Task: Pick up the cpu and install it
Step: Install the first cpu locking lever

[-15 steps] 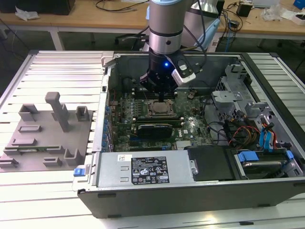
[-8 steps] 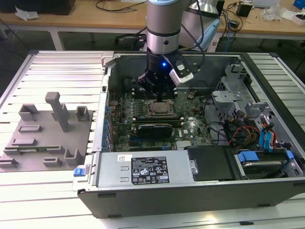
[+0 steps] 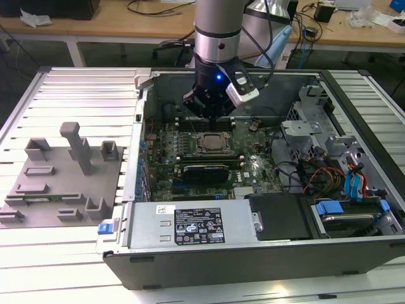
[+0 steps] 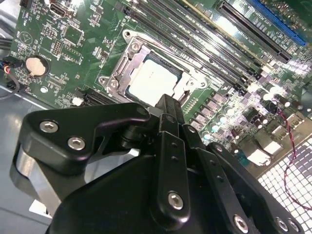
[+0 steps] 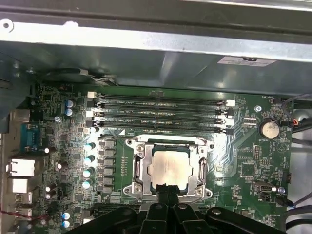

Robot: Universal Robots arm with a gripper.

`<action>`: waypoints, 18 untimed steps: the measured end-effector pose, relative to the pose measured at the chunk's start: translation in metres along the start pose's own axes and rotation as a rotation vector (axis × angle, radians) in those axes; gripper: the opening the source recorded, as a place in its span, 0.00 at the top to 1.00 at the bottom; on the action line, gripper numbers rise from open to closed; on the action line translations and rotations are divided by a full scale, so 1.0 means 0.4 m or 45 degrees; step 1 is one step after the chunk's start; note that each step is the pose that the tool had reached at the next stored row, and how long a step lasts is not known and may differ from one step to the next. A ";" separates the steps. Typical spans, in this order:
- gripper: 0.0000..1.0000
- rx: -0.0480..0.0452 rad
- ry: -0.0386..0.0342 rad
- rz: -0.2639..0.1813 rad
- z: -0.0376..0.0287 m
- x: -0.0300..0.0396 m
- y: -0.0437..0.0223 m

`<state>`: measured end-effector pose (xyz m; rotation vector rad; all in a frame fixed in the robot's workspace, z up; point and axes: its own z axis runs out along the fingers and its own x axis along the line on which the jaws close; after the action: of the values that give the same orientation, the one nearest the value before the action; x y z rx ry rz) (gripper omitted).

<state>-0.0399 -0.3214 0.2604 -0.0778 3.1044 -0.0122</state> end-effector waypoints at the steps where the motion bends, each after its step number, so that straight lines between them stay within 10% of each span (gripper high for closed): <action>1: 0.89 -0.001 0.0001 0.000 0.000 0.001 0.000; 15: 0.89 -0.009 -0.0023 0.001 0.001 0.065 0.005; 17: 0.89 -0.026 -0.0022 0.002 0.002 0.065 0.004; 18: 0.89 -0.057 -0.0006 0.004 0.002 0.065 0.004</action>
<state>-0.0658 -0.3213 0.2587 -0.0747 3.1046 0.0568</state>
